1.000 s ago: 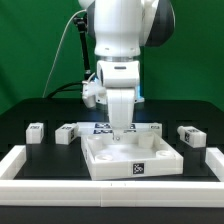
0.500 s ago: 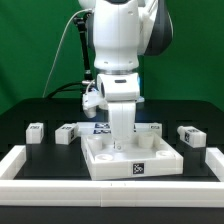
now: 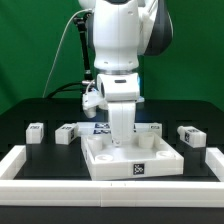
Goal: Assemble one leg
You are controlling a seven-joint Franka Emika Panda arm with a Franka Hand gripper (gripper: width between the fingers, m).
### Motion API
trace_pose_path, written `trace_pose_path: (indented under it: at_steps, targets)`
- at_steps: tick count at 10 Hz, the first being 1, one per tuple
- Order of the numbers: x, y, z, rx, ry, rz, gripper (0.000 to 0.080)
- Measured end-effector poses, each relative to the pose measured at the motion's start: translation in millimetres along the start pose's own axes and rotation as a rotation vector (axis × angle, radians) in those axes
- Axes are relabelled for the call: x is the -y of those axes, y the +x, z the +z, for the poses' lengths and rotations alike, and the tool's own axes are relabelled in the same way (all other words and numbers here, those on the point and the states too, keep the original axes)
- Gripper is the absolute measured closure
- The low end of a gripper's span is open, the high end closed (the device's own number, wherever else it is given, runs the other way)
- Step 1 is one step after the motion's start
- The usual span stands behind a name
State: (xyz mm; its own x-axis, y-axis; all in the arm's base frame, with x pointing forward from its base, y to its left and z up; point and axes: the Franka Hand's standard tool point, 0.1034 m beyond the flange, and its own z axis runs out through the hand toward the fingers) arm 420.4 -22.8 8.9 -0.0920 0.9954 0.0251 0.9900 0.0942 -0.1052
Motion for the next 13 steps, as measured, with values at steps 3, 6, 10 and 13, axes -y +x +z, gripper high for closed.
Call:
trace_pose_path:
  at_steps: [3, 6, 10, 13]
  targets:
    - [-2.5, -0.6, -1.2, 0.001, -0.012, 0.001, 0.0734]
    - [-3.2, 0.5, -1.2, 0.001, -0.012, 0.007, 0.0734]
    - [-30.0, 35.5, -2.0, -0.022, -0.037, 0.063, 0.0733]
    - [-50.0, 61.4, -3.7, -0.038, -0.055, 0.09, 0.0733]
